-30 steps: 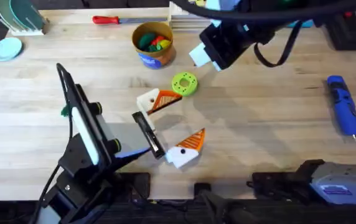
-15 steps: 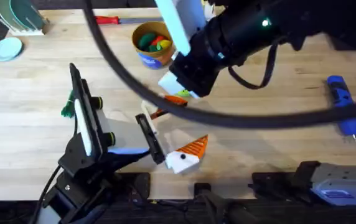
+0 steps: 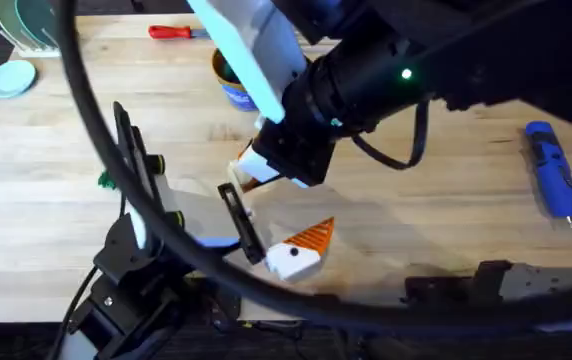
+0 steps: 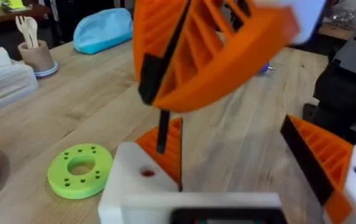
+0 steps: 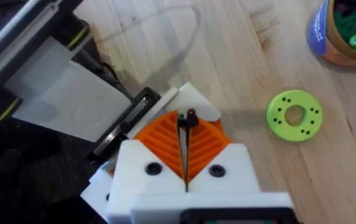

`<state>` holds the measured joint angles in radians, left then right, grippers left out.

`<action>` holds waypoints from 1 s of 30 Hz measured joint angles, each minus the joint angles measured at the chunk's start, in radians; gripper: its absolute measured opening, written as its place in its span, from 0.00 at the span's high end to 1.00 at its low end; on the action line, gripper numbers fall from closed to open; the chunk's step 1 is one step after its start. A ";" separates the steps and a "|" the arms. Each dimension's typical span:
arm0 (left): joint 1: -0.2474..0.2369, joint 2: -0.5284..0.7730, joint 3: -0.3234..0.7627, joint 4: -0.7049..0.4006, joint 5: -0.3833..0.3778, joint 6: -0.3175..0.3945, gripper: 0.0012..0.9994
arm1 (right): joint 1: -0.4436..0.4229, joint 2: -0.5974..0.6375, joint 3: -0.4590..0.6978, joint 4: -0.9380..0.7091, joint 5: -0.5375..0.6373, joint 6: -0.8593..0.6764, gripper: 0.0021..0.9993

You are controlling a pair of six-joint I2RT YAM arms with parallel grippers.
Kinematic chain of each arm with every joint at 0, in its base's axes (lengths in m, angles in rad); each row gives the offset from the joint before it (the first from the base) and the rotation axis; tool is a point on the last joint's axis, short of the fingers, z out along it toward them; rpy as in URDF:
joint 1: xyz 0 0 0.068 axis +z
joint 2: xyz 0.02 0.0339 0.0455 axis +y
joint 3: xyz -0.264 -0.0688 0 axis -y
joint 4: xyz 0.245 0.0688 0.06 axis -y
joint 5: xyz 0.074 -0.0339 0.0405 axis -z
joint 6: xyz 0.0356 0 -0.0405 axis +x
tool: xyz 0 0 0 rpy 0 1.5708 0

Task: Pick up the gripper from the table and insert it into the empty holder that is missing its gripper. Then pick up a screw, insert it into the mounting hole, and use the screwdriver to tighten it. Finally, clean up the table by picking up the vegetable and placing it into the bucket.

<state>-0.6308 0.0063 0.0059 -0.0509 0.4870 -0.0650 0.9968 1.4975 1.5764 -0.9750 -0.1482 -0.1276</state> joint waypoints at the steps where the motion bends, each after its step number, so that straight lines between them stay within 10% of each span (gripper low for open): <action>1: 0.000 0.000 0.000 0.000 0.000 0.000 0.01 | 0.000 0.000 0.000 -0.001 0.000 0.000 1.00; 30: 0.000 0.002 0.000 -0.001 0.004 -0.021 0.01 | 0.000 0.065 0.008 -0.014 0.007 0.000 1.00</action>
<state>-0.6308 0.0082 0.0059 -0.0517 0.4907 -0.0861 0.9966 1.5627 1.5841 -0.9890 -0.1414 -0.1280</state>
